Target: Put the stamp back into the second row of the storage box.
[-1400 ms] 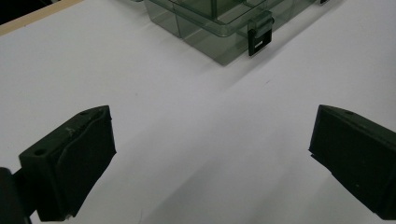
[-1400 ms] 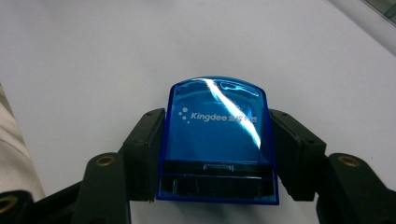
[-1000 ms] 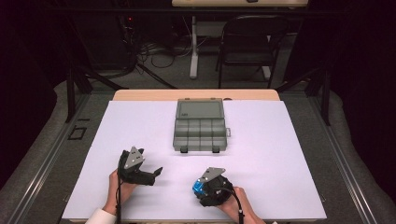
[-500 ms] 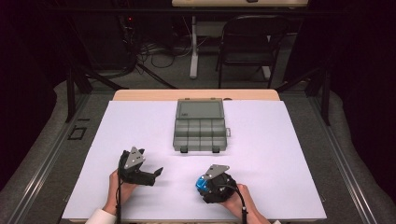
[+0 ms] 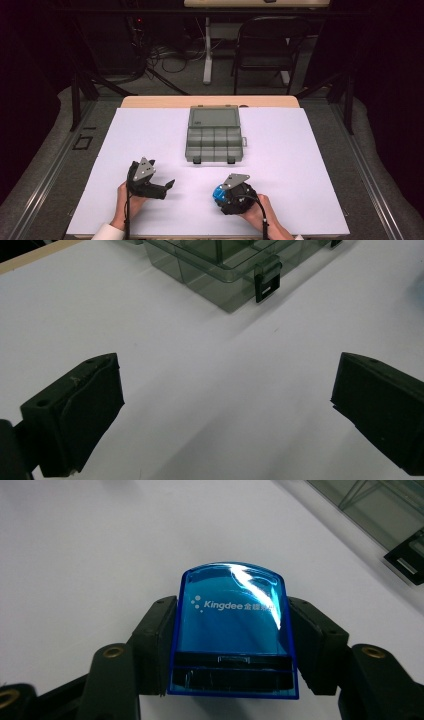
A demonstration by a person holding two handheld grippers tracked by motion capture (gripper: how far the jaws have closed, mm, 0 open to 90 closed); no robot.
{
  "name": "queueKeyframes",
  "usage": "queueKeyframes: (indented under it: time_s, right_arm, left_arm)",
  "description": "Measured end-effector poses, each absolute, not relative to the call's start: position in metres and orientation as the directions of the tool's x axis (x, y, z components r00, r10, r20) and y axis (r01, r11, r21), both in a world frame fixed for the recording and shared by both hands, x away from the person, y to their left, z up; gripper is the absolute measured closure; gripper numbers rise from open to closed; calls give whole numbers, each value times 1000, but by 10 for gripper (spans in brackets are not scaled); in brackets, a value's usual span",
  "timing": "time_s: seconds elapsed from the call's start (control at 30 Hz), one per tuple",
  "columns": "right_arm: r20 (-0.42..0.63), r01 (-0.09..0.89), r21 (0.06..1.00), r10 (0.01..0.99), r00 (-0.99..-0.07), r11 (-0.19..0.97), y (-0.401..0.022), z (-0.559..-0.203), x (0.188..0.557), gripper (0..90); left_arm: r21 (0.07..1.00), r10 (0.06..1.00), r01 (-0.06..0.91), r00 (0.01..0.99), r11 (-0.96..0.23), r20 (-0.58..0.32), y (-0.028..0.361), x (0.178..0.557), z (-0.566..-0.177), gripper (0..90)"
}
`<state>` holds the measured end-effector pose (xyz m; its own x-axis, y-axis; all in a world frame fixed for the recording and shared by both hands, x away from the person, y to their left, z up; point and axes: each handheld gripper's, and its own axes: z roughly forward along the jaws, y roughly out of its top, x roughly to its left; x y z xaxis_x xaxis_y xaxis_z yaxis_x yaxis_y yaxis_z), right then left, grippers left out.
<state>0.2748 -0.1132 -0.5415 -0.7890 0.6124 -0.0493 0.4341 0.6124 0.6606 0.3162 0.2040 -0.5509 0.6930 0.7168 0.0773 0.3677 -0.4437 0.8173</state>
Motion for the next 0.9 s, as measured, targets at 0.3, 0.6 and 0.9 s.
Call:
queueKeyframes:
  time_s: [0.3,0.6,0.9]
  right_arm:
    - [-59,426,664,611,-789,614,-120,-540,279,408]
    - [-72,412,666,604,-794,622,-125,-538,283,408]
    - [-83,402,671,602,-794,623,-131,-535,288,408]
  left_arm:
    - [817,716,367,693,-444,78,204,316,-551,1]
    - [818,716,368,694,-443,76,204,317,-551,1]
    - [816,716,367,694,-446,80,205,317,-551,1]
